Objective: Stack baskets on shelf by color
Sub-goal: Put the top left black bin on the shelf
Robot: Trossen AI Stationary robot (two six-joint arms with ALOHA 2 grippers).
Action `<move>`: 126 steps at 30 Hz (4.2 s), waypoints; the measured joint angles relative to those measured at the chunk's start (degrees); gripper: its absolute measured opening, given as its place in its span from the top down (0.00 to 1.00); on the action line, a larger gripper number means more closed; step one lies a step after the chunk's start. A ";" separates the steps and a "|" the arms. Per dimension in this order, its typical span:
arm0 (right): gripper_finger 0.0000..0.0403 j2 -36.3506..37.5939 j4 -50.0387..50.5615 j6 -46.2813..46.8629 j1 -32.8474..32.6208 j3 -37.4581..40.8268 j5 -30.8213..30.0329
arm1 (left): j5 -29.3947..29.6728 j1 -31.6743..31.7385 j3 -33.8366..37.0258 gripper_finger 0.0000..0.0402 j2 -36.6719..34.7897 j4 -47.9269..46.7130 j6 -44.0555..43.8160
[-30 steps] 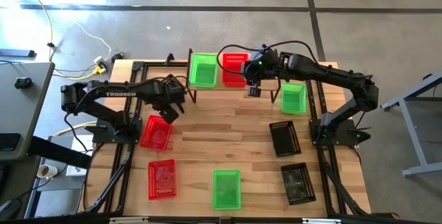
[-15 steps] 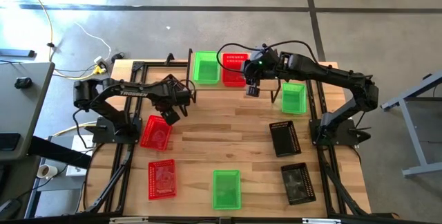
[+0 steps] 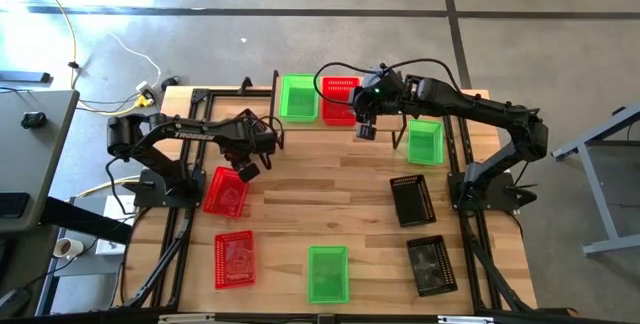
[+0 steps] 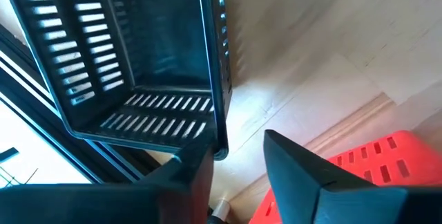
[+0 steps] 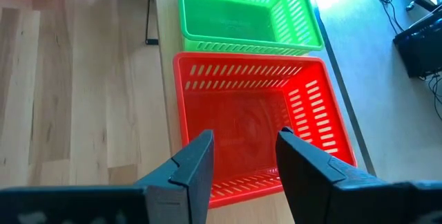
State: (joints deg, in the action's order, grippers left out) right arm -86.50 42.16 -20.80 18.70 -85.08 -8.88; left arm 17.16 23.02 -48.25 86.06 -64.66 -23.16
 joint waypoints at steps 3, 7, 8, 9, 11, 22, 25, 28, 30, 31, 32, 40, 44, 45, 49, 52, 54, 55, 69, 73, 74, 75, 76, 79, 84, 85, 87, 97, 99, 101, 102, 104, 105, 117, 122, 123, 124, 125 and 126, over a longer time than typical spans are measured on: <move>0.65 0.00 0.00 0.00 0.00 0.00 0.00 | -0.02 -0.54 0.00 0.79 0.00 -0.12 -0.04; 0.65 0.00 0.00 0.00 0.00 0.00 0.01 | 0.01 -1.16 0.00 0.89 0.00 -0.74 -0.09; 0.65 0.00 -0.01 0.02 0.00 0.00 0.02 | 0.01 -1.37 0.00 0.92 0.00 -1.22 -0.15; 0.65 0.00 -0.01 0.32 0.00 0.01 0.02 | 0.06 -1.49 0.00 0.95 0.00 -1.90 -0.19; 0.65 0.00 0.00 1.26 0.00 0.00 0.02 | 0.29 -1.95 0.00 0.98 0.00 -2.83 -0.51; 0.65 0.00 0.01 5.62 -0.82 0.02 -1.48 | 0.40 -6.23 -0.09 0.99 -6.22 -9.68 -2.25; 0.65 0.00 0.01 6.35 -1.99 0.02 -4.08 | -0.72 -7.93 -0.49 0.99 -9.53 -13.38 -3.85; 0.65 0.00 0.01 7.88 -3.29 0.02 -6.35 | -0.74 -9.89 -2.25 0.99 -12.85 -17.33 -5.23; 0.65 0.00 0.01 9.16 -4.25 0.02 -7.55 | -0.65 -11.06 -3.70 0.99 -14.84 -19.45 -5.69; 0.65 0.00 0.01 9.94 -4.68 0.02 -7.87 | -0.62 -11.67 -4.67 0.99 -15.85 -20.62 -6.04; 0.65 0.00 0.01 10.71 -5.15 0.02 -8.31 | -0.53 -12.31 -5.68 0.99 -16.76 -21.57 -6.58; 0.65 0.02 0.01 14.48 -8.90 0.02 -10.36 | 2.93 -16.40 -13.45 0.99 -21.64 -25.18 -7.30; 0.65 0.01 0.01 17.14 -10.73 0.02 -10.46 | 3.22 -17.61 -17.72 0.99 -22.92 -25.33 -7.32; 0.65 0.00 0.01 17.54 -11.21 0.02 -10.45 | 3.22 -17.85 -18.77 0.99 -23.06 -25.30 -7.30; 0.65 0.00 0.01 18.57 -13.15 0.02 -10.40 | 3.20 -18.77 -23.29 0.99 -23.23 -25.36 -7.31; 0.65 0.00 0.01 19.58 -14.43 0.02 -10.23 | 3.18 -19.35 -26.61 0.99 -23.23 -25.38 -7.30; 0.65 0.00 0.01 20.46 -15.28 0.02 -10.23 | 3.04 -19.76 -28.60 0.99 -23.21 -25.35 -7.32; 0.65 0.02 0.01 20.68 -15.68 0.02 -10.23 | 2.98 -19.86 -29.52 0.99 -23.21 -25.35 -7.32; 0.65 0.01 0.02 20.83 -18.43 0.02 -10.24 | -1.61 -22.44 -29.79 1.00 -21.41 -25.33 -7.30; 0.65 0.02 0.01 20.83 -18.43 0.02 -10.23 | -1.90 -24.53 -29.79 1.00 -20.75 -25.34 -8.26; 0.65 0.02 0.01 20.83 -18.43 0.02 -10.21 | -2.22 -25.06 -29.79 1.00 -20.73 -25.35 -8.74; 0.65 0.01 0.01 20.83 -18.43 0.02 -9.90 | -2.56 -25.62 -29.79 1.00 -20.71 -25.34 -9.24; 0.65 0.02 0.01 20.83 -18.43 0.02 -9.19 | -2.88 -26.32 -29.79 1.00 -20.70 -25.35 -9.65; 0.65 0.00 -0.03 20.65 -18.40 0.02 -5.62 | -3.08 -28.53 -29.79 1.00 -20.70 -25.35 -11.35; 0.65 0.00 -3.02 20.47 -18.43 0.02 4.58 | -3.12 -32.13 -29.79 1.00 -20.70 -25.35 -13.77; 0.65 0.00 -4.22 20.47 -18.45 0.02 6.07 | -3.12 -32.83 -29.79 1.00 -20.70 -25.35 -14.19; 0.65 0.00 -7.23 20.44 -18.51 0.02 8.45 | -3.12 -34.20 -29.79 1.00 -20.70 -25.35 -15.22; 0.65 -3.14 -29.18 16.77 -19.91 0.02 11.94 | -3.03 -39.17 -29.79 1.00 -20.54 -25.36 -18.24; 0.65 -4.30 -33.60 15.78 -20.04 0.02 12.88 | -3.02 -39.71 -29.79 1.00 -20.14 -25.37 -18.24; 0.65 -5.64 -38.09 15.55 -19.95 0.02 13.90 | -3.03 -40.30 -29.79 1.00 -19.81 -25.35 -18.24; 0.65 -6.31 -39.68 15.55 -19.85 0.02 14.38 | -3.01 -40.63 -29.79 1.00 -19.56 -25.38 -18.24; 0.65 -7.63 -42.15 15.50 -19.62 0.02 15.42 | -3.05 -41.38 -29.79 1.00 -18.79 -25.34 -18.24; 0.65 -8.05 -43.13 15.58 -19.47 0.02 15.78 | -3.05 -41.78 -29.77 1.00 -18.37 -25.33 -18.24; 0.65 -14.74 -39.42 15.49 -19.34 -9.27 19.04 | -2.77 -44.19 -29.81 1.00 -14.18 -25.35 -18.12; 0.65 -19.60 -24.33 13.04 -19.34 -17.76 19.67 | -2.14 -44.19 -29.81 1.00 -13.62 -25.29 -17.65; 0.65 -20.54 -22.39 12.77 -19.34 -19.36 20.00 | -2.04 -44.19 -29.81 1.00 -13.66 -25.16 -17.59; 0.65 -21.20 -19.96 12.70 -19.34 -20.47 20.57 | -1.98 -44.19 -29.81 1.00 -13.68 -25.11 -17.40; 0.65 -22.11 -17.80 12.45 -19.32 -21.61 21.63 | -1.98 -44.19 -29.81 1.00 -13.68 -24.95 -17.20; 0.65 -23.05 -17.57 12.18 -19.32 -22.67 22.45 | -1.98 -44.19 -29.81 1.00 -13.65 -24.80 -17.17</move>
State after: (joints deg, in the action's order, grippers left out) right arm -109.55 24.60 -8.62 -0.62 -107.75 13.57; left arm 15.18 -21.17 -78.06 72.41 -89.46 -40.34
